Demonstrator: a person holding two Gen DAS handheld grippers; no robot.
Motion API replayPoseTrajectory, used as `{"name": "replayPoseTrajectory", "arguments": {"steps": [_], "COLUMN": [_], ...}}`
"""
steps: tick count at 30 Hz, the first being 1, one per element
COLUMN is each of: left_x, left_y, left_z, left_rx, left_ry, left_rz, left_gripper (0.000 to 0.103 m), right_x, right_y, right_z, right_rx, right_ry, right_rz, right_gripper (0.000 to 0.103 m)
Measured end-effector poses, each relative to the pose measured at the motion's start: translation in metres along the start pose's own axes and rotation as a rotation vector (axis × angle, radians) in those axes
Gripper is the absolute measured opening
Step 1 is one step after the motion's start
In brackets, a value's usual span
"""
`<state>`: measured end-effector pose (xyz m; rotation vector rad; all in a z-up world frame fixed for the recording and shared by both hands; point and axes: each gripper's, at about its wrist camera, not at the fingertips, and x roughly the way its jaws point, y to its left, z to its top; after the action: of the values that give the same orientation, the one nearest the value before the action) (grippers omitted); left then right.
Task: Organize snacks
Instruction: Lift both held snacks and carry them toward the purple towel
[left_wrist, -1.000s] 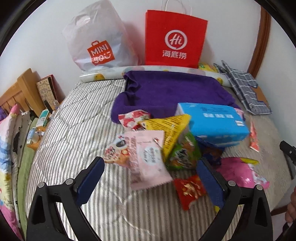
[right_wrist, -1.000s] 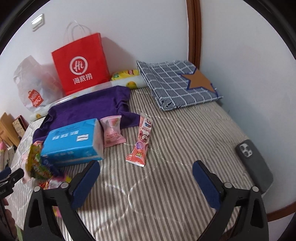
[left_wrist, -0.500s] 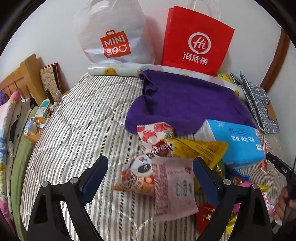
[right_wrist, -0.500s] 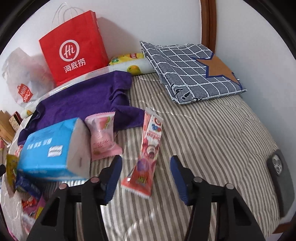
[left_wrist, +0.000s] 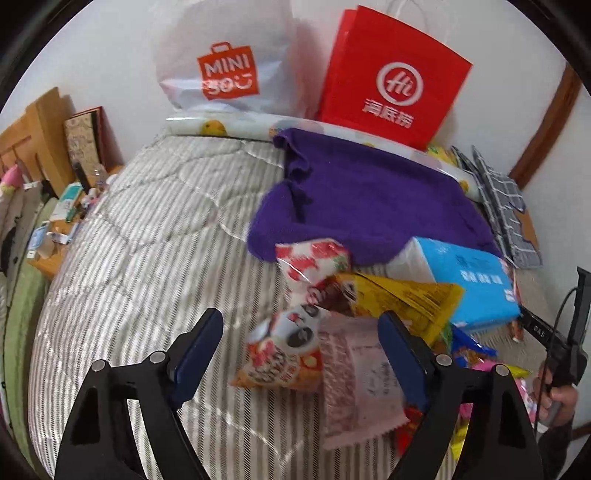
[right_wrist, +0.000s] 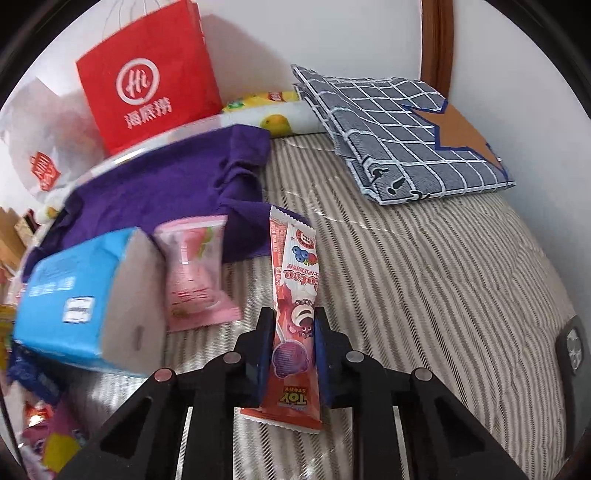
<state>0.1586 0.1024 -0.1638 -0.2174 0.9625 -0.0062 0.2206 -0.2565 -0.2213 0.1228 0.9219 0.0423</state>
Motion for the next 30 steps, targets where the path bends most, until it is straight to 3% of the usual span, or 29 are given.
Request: {"name": "replayPoseTrajectory", "arguments": {"steps": [7, 15, 19, 23, 30], "left_x": [-0.005, 0.003, 0.007, 0.002, -0.01], "left_y": [-0.023, -0.031, -0.031, -0.026, -0.016], "left_z": [-0.01, -0.019, -0.023, -0.027, -0.036], "left_rx": [0.076, 0.117, 0.127, 0.117, 0.078], "left_ry": [0.019, 0.06, 0.061, 0.06, 0.083], "left_rz": [-0.022, 0.06, 0.107, 0.086, 0.052], "left_gripper": [0.084, 0.079, 0.057, 0.048, 0.051], "right_x": [-0.029, -0.049, -0.053, -0.058, -0.071], "right_y": [-0.002, -0.004, -0.005, -0.005, -0.003], "right_z": [-0.008, -0.023, -0.031, -0.037, -0.045], "right_rx": [-0.002, -0.016, -0.012, -0.009, -0.014], "right_ry": [-0.039, -0.052, -0.045, -0.043, -0.059], "right_rz": [-0.022, -0.047, -0.044, -0.047, -0.044], "right_gripper": [0.02, 0.02, 0.02, 0.02, 0.02]}}
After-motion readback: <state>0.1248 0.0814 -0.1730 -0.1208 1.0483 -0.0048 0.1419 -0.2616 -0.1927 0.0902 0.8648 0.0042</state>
